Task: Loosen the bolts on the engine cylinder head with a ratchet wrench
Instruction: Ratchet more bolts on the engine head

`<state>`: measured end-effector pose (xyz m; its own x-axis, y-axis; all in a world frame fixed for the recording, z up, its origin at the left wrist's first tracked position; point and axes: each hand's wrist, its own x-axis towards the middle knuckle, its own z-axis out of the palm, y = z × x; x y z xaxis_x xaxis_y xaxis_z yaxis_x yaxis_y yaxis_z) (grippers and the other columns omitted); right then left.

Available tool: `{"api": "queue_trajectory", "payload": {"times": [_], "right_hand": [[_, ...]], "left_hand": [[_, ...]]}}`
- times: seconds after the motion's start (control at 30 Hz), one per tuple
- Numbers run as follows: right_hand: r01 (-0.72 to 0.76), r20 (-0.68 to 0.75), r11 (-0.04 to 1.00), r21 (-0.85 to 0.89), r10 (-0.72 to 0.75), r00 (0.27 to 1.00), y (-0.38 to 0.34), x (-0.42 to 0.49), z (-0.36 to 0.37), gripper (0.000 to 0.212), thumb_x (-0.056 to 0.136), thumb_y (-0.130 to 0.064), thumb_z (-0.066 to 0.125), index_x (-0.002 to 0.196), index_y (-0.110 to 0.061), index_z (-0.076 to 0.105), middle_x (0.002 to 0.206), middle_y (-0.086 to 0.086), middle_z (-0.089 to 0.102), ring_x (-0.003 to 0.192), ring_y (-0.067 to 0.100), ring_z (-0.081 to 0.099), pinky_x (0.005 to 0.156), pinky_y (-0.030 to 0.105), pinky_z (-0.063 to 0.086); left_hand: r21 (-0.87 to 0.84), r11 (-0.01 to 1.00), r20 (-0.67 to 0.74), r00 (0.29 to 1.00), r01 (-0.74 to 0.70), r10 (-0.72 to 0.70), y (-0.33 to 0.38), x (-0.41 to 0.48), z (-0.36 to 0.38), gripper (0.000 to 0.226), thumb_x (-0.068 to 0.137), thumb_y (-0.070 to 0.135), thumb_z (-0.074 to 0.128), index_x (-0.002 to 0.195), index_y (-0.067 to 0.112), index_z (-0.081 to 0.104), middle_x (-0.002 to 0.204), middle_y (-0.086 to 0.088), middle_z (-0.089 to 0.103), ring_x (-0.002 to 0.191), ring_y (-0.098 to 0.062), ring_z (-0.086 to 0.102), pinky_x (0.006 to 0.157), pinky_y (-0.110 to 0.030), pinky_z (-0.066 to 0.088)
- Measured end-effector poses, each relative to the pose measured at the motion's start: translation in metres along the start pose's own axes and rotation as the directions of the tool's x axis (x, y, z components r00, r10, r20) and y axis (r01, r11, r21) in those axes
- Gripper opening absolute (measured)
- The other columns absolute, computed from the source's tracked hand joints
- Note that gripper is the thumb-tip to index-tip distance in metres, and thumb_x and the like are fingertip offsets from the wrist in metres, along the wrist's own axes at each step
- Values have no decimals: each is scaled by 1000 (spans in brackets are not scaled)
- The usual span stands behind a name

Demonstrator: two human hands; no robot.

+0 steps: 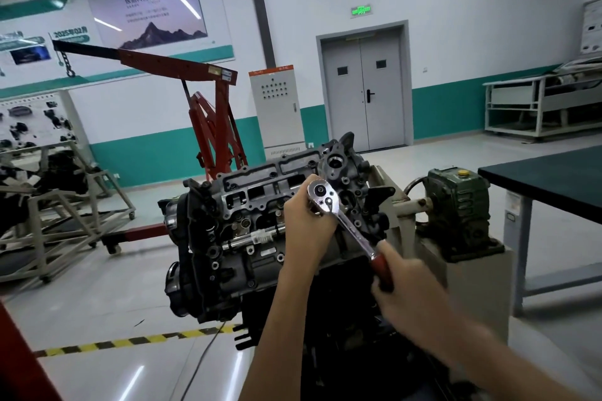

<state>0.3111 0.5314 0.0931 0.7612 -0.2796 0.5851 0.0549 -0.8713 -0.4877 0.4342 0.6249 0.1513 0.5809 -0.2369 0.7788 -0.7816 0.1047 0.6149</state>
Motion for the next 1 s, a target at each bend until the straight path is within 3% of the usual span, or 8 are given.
{"api": "queue_trajectory", "payload": {"times": [0.23, 0.33, 0.4, 0.57, 0.7, 0.8, 0.93, 1.0], "right_hand": [[-165, 10, 960, 228, 167, 986, -43, -18, 46, 36, 79, -17, 58, 113, -15, 45, 71, -4, 55, 64, 13, 56, 59, 20, 47], [-72, 46, 995, 74, 68, 997, -18, -7, 13, 36, 78, -14, 60, 112, -16, 48, 60, -11, 44, 52, 9, 47, 50, 7, 32], [66, 79, 991, -113, -57, 995, 0, 10, -18, 29, 78, -15, 59, 105, -17, 48, 60, -8, 48, 53, 17, 54, 53, 19, 43], [182, -17, 875, -448, -212, 977, 15, 54, -65, 22, 75, -14, 65, 93, -18, 53, 56, -11, 41, 49, 20, 53, 49, 29, 41], [87, 13, 967, -238, -86, 996, 9, 25, -32, 24, 78, -14, 60, 99, -18, 49, 59, -11, 46, 53, 13, 55, 54, 25, 50], [-90, -35, 992, 86, 94, 995, -21, -8, 15, 31, 76, -11, 62, 103, -19, 47, 60, -10, 45, 52, 3, 50, 49, 5, 39], [-165, 10, 935, 313, 170, 985, -53, -20, 50, 30, 76, -14, 59, 104, -15, 47, 72, -1, 56, 64, 16, 58, 63, 31, 52], [-146, 4, 952, 270, 150, 989, -46, -17, 43, 30, 76, -15, 58, 103, -17, 46, 66, -5, 53, 60, 12, 54, 62, 29, 50]], "left_hand": [[-93, 994, -100, 993, 52, -61, 4, 0, 4, 39, 79, -13, 60, 67, 18, 39, 62, 5, 38, 57, -2, 32, 55, -17, 35], [-104, 985, -74, 986, 140, -148, 6, 4, 2, 39, 80, -13, 60, 66, 20, 44, 62, 7, 43, 65, -11, 47, 64, -35, 49], [-88, 987, -55, 988, 137, -142, 6, 4, 0, 40, 79, -14, 59, 63, 19, 43, 59, 6, 44, 65, -19, 47, 62, -45, 48], [-96, 990, 8, 995, 104, -103, 9, 5, -4, 43, 75, -13, 63, 59, 21, 43, 50, 14, 45, 51, -1, 36, 51, -17, 32], [-45, 998, -21, 998, 52, -53, 4, 0, -4, 32, 75, -10, 63, 63, 13, 44, 55, 10, 44, 55, -6, 36, 53, -24, 33], [-9, 1000, -87, 996, -12, 11, 3, -4, 2, 28, 77, -9, 65, 70, 12, 47, 60, 6, 45, 58, -3, 38, 57, -19, 36], [-78, 997, -109, 994, 7, -16, 5, -3, 5, 25, 81, -11, 62, 68, -1, 42, 63, -4, 38, 58, -4, 30, 54, -14, 31], [-101, 993, -58, 996, 57, -63, 6, 0, 2, 30, 81, -11, 62, 68, 6, 42, 63, -1, 37, 56, 0, 32, 54, -10, 32]]}}
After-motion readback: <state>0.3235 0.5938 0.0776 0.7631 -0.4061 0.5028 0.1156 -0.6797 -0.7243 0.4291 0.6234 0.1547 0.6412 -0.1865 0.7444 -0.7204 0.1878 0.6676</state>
